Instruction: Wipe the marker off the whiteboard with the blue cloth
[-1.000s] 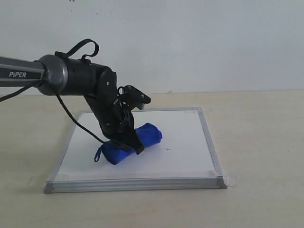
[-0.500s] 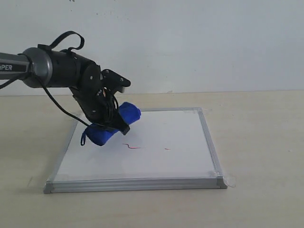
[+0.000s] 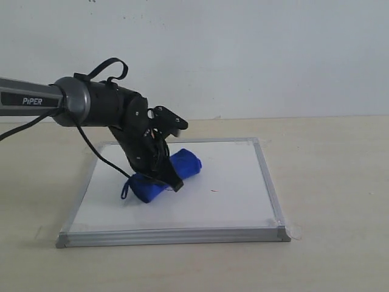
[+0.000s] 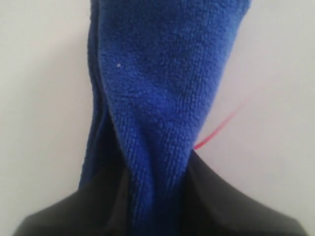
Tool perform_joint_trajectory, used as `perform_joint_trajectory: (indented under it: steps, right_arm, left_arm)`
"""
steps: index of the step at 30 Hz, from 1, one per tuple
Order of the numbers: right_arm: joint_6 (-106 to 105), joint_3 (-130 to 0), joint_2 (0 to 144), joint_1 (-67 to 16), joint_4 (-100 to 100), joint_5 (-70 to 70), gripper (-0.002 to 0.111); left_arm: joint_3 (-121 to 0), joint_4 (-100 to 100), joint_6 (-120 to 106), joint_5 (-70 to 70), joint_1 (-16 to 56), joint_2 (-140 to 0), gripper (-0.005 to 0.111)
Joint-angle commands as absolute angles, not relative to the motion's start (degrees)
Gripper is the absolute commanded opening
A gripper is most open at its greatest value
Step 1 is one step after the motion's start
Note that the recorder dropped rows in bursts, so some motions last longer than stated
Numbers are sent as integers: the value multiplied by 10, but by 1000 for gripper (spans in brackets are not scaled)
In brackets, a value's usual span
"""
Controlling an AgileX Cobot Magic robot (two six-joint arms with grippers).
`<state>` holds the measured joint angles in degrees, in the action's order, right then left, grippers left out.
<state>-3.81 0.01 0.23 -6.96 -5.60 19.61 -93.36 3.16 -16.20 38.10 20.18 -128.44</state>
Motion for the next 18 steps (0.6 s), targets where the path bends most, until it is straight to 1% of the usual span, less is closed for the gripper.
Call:
perform_joint_trajectory:
  steps: [1, 6, 12, 15, 18]
  right_arm:
    - [-38, 0, 0, -69, -56, 191, 0]
    - [-38, 0, 0, -69, -56, 191, 0]
    - [-38, 0, 0, -69, -56, 191, 0]
    - [-38, 0, 0, -69, -56, 191, 0]
    - [-38, 0, 0, -69, -56, 191, 0]
  left_arm:
    - [-934, -32, -222, 417, 228, -1289, 4]
    - [-934, 7, -216, 416, 218, -1287, 4]
    - [-934, 113, -74, 400, 153, -1287, 4]
    - [-934, 115, -58, 410, 121, -1287, 4]
    - [-934, 114, -55, 425, 112, -1287, 4]
